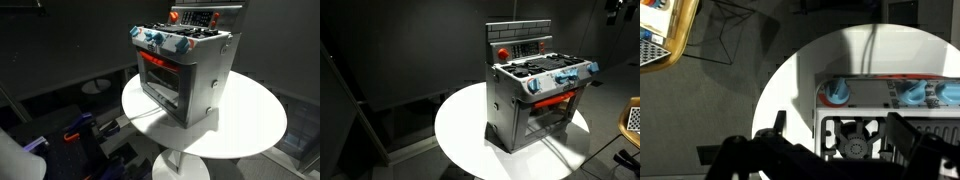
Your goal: Push the top right button on the toy stove
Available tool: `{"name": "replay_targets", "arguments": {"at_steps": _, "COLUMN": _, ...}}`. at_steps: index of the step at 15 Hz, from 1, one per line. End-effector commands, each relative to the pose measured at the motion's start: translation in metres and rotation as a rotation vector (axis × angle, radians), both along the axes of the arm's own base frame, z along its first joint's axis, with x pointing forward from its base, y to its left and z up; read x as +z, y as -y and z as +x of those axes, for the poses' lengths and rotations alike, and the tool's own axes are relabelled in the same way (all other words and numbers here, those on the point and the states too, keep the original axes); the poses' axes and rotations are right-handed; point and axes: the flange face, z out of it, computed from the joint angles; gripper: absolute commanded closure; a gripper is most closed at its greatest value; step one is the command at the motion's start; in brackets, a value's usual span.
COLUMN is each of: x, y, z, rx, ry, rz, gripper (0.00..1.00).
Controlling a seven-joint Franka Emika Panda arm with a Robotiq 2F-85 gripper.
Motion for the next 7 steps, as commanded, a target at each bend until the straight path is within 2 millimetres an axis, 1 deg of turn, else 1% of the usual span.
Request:
{"name": "replay_targets", "arguments": {"at_steps": 1, "x": -0.001, "y": 0.002, "z": -0.016, "rx": 0.018, "ry": -0.015, "rz": 0.024, "gripper": 0.0}}
{"name": "replay_targets", "arguments": {"at_steps": 2, "x": 0.0, "y": 0.0, "z": -0.007, "rx": 0.0, "ry": -0.004, "rz": 0.002, "gripper": 0.0}}
{"name": "replay_targets", "arguments": {"at_steps": 7, "x": -0.004, "y": -0.001, "z": -0.006, "rx": 0.001, "ry": -0.012, "rz": 0.003, "gripper": 0.0}}
